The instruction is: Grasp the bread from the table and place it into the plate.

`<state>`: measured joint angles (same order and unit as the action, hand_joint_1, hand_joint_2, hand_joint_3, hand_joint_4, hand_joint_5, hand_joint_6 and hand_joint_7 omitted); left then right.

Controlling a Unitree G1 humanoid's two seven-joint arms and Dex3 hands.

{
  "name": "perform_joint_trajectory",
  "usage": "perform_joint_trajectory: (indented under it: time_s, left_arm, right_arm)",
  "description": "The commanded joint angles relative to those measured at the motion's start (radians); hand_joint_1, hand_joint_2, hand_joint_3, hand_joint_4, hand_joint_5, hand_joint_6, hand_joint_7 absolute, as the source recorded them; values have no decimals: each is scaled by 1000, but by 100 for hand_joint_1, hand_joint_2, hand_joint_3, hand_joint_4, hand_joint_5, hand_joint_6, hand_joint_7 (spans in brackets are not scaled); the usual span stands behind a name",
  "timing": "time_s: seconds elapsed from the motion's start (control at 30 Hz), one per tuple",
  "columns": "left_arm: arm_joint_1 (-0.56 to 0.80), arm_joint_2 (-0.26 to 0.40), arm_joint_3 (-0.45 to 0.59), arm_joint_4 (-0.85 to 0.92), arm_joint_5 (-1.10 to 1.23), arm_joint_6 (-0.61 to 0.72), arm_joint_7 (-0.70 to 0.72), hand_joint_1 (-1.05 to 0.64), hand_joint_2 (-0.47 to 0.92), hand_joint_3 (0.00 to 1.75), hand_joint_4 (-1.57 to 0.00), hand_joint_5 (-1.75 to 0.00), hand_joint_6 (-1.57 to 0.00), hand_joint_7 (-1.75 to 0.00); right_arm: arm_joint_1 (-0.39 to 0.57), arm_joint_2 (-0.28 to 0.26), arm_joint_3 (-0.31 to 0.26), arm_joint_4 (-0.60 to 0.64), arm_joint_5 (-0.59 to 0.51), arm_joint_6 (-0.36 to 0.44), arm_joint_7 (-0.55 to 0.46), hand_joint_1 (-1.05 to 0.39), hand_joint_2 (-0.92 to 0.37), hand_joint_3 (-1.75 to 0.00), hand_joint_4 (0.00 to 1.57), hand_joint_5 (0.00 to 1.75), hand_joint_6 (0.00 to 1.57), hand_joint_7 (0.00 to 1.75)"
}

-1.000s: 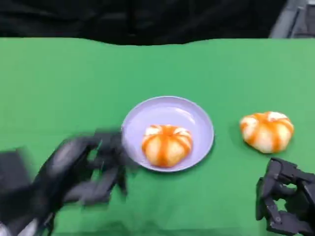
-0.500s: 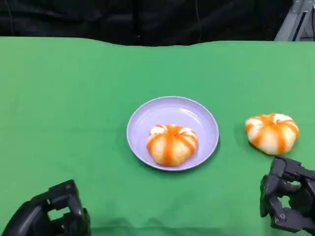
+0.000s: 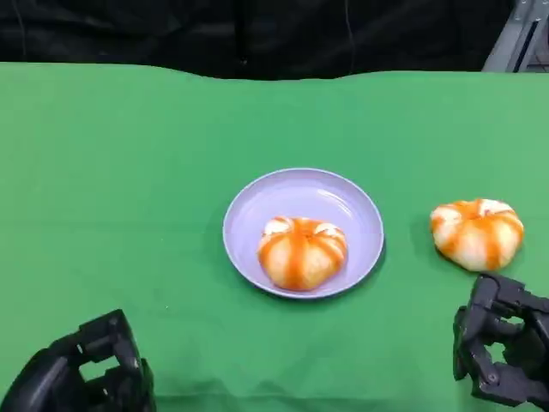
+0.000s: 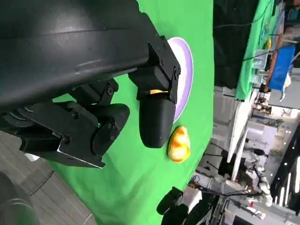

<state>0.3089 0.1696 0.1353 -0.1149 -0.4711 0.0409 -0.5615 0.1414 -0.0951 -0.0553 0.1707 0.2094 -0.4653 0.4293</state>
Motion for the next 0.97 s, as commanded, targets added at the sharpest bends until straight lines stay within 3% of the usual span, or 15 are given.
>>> perform_joint_trajectory:
  time_s: [0.03, 0.3, 0.7, 0.97]
  left_arm:
    - [-16, 23, 30, -8, -15, -10, -17, 8, 70, 114, -86, -175, -71, -175]
    - [-79, 52, 32, 35, -6, 2, -50, 10, 70, 112, -89, -175, -71, -175]
    - [-127, 61, 18, 106, 26, -19, -76, 9, 70, 109, -87, -175, -70, -175]
    - [-132, 53, 20, 112, 34, -16, -69, 9, 70, 112, -87, -175, -70, -175]
  right_arm:
    - [5, -13, -8, -13, 20, -3, 8, -9, -63, -111, 84, 175, 69, 170]
    - [-4, -16, -13, 10, 12, -23, 14, -10, -64, -110, 85, 175, 69, 170]
    - [35, -28, -26, -56, 51, 75, 25, -9, -64, -110, 85, 175, 71, 169]
    - [23, -28, -28, -41, 41, 58, 20, -10, -63, -109, 85, 175, 72, 168]
